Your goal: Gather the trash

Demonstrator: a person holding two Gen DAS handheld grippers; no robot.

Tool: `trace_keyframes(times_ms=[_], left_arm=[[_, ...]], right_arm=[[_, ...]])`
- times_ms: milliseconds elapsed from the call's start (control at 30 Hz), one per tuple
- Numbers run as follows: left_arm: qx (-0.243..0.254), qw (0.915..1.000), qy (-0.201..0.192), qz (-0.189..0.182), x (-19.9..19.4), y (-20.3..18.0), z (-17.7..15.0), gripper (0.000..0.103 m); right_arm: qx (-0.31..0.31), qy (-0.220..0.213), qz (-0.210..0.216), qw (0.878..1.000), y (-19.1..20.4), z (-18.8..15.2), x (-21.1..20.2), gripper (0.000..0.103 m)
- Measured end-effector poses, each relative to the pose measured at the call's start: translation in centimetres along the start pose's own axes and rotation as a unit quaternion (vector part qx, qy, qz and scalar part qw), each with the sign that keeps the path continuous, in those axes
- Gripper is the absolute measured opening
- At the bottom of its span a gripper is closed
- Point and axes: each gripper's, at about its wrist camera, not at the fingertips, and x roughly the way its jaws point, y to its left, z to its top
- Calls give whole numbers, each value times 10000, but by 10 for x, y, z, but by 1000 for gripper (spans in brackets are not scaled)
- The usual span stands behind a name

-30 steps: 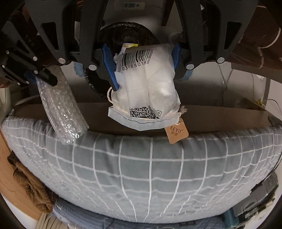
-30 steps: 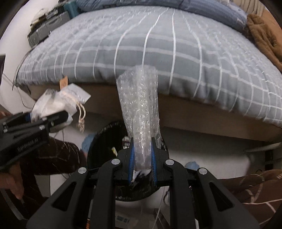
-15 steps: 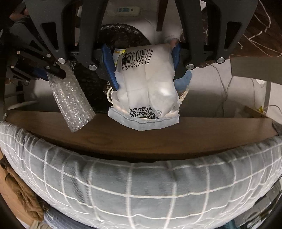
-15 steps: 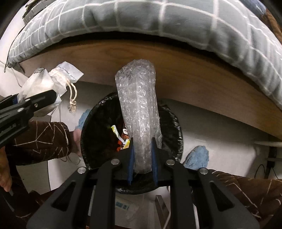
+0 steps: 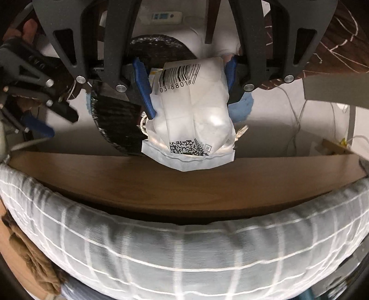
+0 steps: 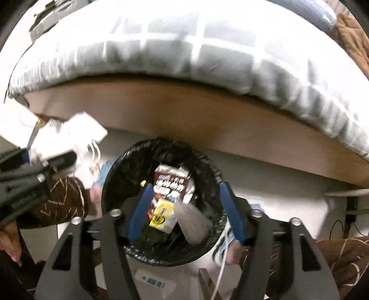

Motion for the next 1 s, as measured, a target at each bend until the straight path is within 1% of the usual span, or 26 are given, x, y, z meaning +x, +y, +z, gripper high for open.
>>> trace_keyframes(times_ms=[33,100,133,300,467,533,633,667,700,767,800,867,933,967,1000], left_arm=[[36,10000,-28,-30,-1,-4,0,52],[75,9999,-72,-84,-4,-13,4,52],[93,9998,-79,-130,-4,-17,4,52],[293,9992,-48,-251,-2,-44,6,52],[499,9983,-17,-308,3,-63,4,53],[567,9980,-39,-262,3,-69,3,55],[617,9979,-167,-28,1,-74,2,67],[619,9979,-204,13,-1,-73,2,76],[598,9978,-266,67,-3,-72,2,83],[563,9978,-330,62,-7,-69,4,85],[545,9979,-343,80,-8,-68,4,89],[515,9977,-396,187,-12,-64,6,92],[459,9972,-535,231,-24,-60,10,94],[427,9969,-621,230,-30,-57,12,98],[373,9962,-749,250,-39,-55,14,97]], right_arm=[[62,-84,-29,9999,-4,0,-4,64],[175,-236,-93,9995,-12,-1,-12,73],[232,-316,-163,9991,-18,-2,-16,74],[491,-461,-377,9970,-43,-4,-25,86],[640,-491,-439,9958,-55,-7,-29,87],[651,-511,-439,9956,-57,-7,-30,87],[634,-532,-459,9955,-58,-5,-35,87],[626,-551,-456,9955,-57,-6,-36,87],[623,-576,-447,9954,-57,-4,-37,87],[615,-607,-453,9952,-54,-4,-39,87],[614,-618,-451,9952,-53,-4,-39,87],[602,-643,-437,9952,-51,-2,-40,87],[569,-743,-420,9947,-48,3,-49,87],[546,-812,-428,9943,-46,5,-54,87],[519,-879,-443,9938,-45,7,-59,87]])
